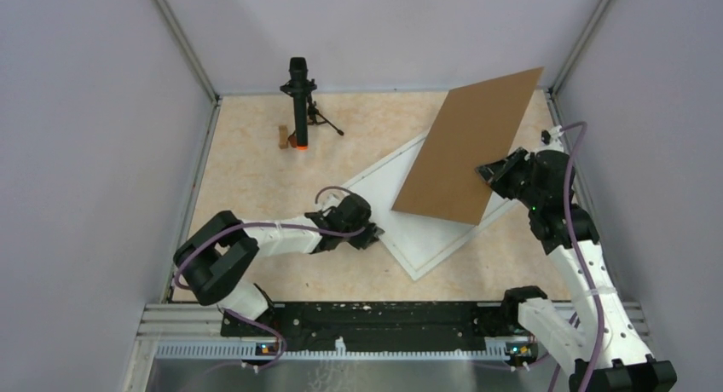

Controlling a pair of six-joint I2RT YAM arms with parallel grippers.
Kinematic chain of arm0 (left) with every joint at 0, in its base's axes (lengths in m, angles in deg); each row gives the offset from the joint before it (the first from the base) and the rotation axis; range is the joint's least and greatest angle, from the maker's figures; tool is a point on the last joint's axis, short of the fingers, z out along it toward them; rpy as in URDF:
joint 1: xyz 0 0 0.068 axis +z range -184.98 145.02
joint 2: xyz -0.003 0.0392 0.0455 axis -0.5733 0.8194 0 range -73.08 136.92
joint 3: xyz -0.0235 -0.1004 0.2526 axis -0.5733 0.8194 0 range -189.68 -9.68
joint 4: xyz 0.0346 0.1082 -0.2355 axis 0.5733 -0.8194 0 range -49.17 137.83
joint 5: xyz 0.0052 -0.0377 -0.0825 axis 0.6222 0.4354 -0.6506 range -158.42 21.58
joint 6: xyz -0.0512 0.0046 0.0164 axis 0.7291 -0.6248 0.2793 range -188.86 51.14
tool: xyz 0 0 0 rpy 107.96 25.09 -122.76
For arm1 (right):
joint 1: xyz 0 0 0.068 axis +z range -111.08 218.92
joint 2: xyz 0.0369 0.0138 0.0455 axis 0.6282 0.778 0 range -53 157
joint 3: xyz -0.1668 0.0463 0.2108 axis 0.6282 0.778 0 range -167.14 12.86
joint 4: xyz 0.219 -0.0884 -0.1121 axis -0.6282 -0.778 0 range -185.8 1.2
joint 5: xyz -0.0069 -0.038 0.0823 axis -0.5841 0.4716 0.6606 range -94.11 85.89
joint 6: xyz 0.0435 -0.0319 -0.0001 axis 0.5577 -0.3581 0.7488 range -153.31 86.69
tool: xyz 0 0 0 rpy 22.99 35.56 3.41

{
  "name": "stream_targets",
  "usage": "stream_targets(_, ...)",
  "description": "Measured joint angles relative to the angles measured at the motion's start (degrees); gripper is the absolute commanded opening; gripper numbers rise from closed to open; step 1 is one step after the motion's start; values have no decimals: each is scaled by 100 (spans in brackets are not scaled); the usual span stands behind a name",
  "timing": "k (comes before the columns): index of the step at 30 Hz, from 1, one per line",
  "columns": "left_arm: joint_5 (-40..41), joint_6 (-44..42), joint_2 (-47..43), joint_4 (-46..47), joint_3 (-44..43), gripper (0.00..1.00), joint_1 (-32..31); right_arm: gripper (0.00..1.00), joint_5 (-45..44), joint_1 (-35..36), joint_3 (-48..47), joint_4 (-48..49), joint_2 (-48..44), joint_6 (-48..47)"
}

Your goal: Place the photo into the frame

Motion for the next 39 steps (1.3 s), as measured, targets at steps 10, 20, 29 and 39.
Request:
stream_targets(10,-1093,1019,529,756,-83,44,-933,0,-227,0,-146,11,164,289)
stream_targets(20,-979,-848,-820,-466,367,98,-555,0,-490,0,-214,-455,111,-96)
stream_targets(29,-293,-4199,-2339,-671,13,98,348,0,-363,0,-302,-638,48,-212)
stream_targets(39,-957,-6747,-240,-1150,-2109,96,1357,0,-151,0,-588,-824,-127,-374)
